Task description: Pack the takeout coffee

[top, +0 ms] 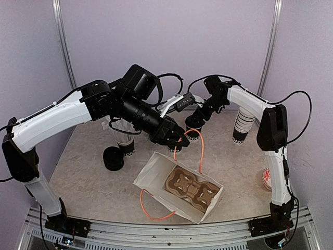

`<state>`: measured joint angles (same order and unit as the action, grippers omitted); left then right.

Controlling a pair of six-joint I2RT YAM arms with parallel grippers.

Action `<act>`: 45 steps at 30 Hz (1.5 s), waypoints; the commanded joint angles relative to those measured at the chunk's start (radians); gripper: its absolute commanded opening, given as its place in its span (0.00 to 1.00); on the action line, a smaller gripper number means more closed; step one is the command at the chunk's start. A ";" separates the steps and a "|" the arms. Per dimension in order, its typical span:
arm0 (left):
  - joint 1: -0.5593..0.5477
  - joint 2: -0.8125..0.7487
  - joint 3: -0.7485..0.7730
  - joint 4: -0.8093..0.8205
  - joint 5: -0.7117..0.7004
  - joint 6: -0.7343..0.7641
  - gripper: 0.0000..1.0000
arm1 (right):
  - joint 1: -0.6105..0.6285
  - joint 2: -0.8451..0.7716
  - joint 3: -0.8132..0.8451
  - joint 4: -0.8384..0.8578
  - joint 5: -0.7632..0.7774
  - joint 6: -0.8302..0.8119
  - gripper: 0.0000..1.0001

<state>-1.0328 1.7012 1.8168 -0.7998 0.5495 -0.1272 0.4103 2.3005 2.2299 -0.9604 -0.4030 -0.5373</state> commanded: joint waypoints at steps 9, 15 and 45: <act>0.001 -0.015 0.007 0.025 -0.003 -0.002 0.00 | 0.004 0.020 0.002 -0.010 0.003 0.036 0.63; -0.003 -0.020 0.003 0.032 -0.012 -0.003 0.00 | 0.004 -0.008 -0.054 0.010 0.047 0.040 0.69; -0.013 -0.045 -0.047 0.061 -0.016 -0.005 0.00 | 0.002 0.064 0.051 0.004 0.062 0.077 0.80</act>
<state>-1.0424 1.6878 1.7828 -0.7624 0.5415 -0.1303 0.4099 2.3245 2.2562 -0.9310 -0.3508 -0.4770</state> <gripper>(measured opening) 0.011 0.806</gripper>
